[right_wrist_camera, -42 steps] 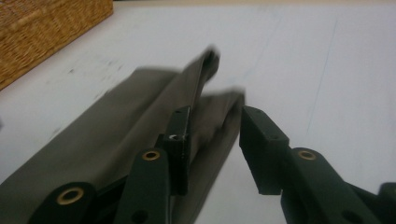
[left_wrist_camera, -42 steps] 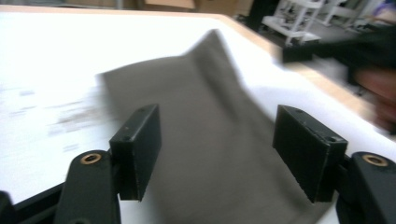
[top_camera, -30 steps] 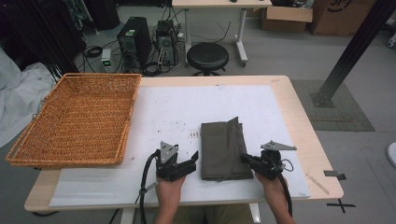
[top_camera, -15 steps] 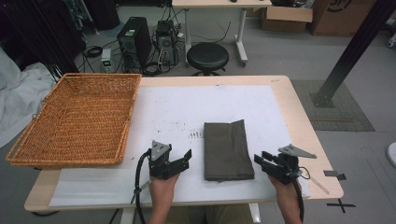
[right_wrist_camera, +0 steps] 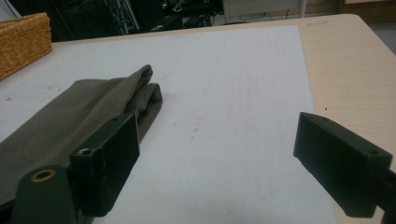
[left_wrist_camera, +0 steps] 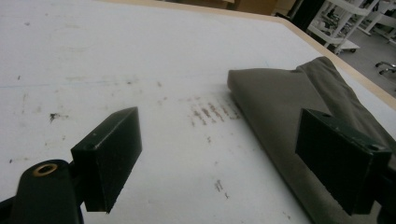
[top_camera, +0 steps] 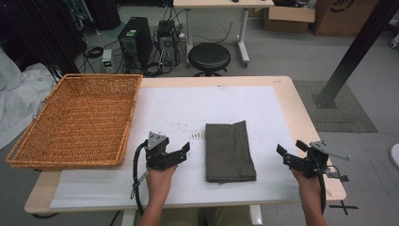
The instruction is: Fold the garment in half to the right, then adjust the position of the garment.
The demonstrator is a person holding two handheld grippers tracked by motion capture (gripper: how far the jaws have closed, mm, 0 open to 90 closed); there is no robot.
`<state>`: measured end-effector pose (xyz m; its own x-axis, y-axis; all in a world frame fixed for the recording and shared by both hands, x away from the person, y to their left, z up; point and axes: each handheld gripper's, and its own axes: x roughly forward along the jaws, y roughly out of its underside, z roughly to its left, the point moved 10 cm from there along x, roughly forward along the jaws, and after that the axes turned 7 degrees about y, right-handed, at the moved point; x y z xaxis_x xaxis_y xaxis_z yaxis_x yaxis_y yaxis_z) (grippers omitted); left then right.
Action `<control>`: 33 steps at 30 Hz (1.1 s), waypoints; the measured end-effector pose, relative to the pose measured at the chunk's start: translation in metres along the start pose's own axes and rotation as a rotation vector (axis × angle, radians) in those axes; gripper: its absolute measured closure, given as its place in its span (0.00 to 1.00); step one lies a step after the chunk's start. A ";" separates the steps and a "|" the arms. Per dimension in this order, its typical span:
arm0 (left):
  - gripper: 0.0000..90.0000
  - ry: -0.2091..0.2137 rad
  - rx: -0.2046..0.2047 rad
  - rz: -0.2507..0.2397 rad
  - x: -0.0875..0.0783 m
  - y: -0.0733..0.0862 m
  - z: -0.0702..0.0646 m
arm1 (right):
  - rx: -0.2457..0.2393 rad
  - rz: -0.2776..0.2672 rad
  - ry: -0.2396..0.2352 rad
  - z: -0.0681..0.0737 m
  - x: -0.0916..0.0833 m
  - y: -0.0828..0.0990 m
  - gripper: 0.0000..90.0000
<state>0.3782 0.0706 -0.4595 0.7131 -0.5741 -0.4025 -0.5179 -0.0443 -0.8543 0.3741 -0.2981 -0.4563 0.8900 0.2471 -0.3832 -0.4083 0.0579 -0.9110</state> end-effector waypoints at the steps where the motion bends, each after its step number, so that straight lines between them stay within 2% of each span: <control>1: 0.19 0.013 0.001 -0.002 0.001 0.000 0.000 | -0.002 -0.003 -0.002 0.001 0.001 -0.001 0.16; 5: 0.20 0.016 0.001 -0.004 0.003 -0.001 0.001 | -0.043 0.029 0.001 0.005 0.006 -0.001 0.15; 8: 0.20 0.025 0.002 0.000 0.004 -0.002 -0.001 | -0.048 0.034 -0.005 0.008 0.006 -0.003 0.15; 11: 0.20 0.028 0.010 0.004 0.004 -0.003 -0.003 | -0.051 0.023 -0.007 0.009 0.004 -0.006 0.15; 14: 0.20 0.047 -0.002 0.003 0.006 -0.005 -0.007 | -0.054 0.019 -0.008 0.009 0.001 -0.005 0.15; 18: 0.21 0.058 -0.006 0.034 0.015 -0.004 -0.009 | -0.031 0.017 -0.003 0.005 0.000 -0.004 0.15; 22: 0.21 0.068 -0.022 0.042 0.024 -0.002 -0.011 | -0.033 0.016 -0.004 0.004 -0.001 -0.004 0.15; 33: 0.21 0.097 0.022 0.094 0.044 0.002 -0.022 | -0.028 0.012 -0.007 0.004 0.000 -0.002 0.15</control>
<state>0.3982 0.0272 -0.4713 0.6121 -0.6516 -0.4480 -0.5689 0.0306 -0.8219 0.3746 -0.2946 -0.4542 0.8835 0.2548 -0.3930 -0.4129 0.0279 -0.9103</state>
